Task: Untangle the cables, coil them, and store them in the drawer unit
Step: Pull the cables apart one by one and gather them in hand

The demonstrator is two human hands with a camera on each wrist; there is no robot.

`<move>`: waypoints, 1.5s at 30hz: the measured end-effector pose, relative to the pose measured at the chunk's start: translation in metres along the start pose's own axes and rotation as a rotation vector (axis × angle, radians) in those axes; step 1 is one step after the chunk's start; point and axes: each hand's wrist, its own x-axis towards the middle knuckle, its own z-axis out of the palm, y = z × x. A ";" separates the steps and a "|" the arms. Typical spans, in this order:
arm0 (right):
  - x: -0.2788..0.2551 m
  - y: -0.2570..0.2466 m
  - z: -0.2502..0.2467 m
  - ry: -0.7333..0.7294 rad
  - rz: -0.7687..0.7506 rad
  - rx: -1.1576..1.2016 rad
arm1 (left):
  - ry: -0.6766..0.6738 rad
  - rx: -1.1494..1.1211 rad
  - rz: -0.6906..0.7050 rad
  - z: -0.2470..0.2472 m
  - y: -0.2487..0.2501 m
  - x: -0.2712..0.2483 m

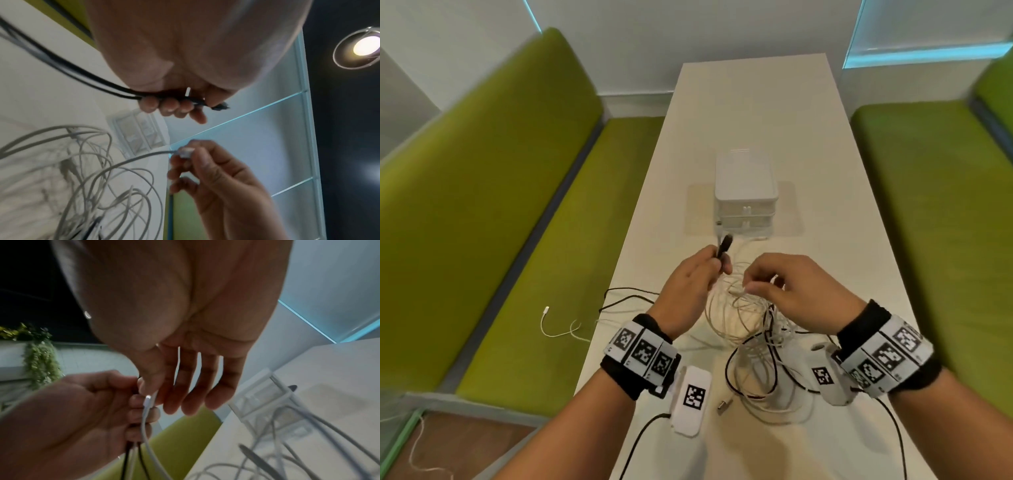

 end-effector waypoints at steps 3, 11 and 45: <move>0.003 -0.020 -0.007 0.041 -0.061 0.125 | -0.014 -0.039 0.041 0.005 -0.002 -0.001; 0.016 -0.013 -0.015 0.150 -0.082 -0.125 | -0.118 -0.546 -0.214 0.018 -0.007 -0.009; -0.004 0.042 0.023 0.044 0.246 -0.127 | -0.072 0.801 0.001 -0.024 -0.001 0.001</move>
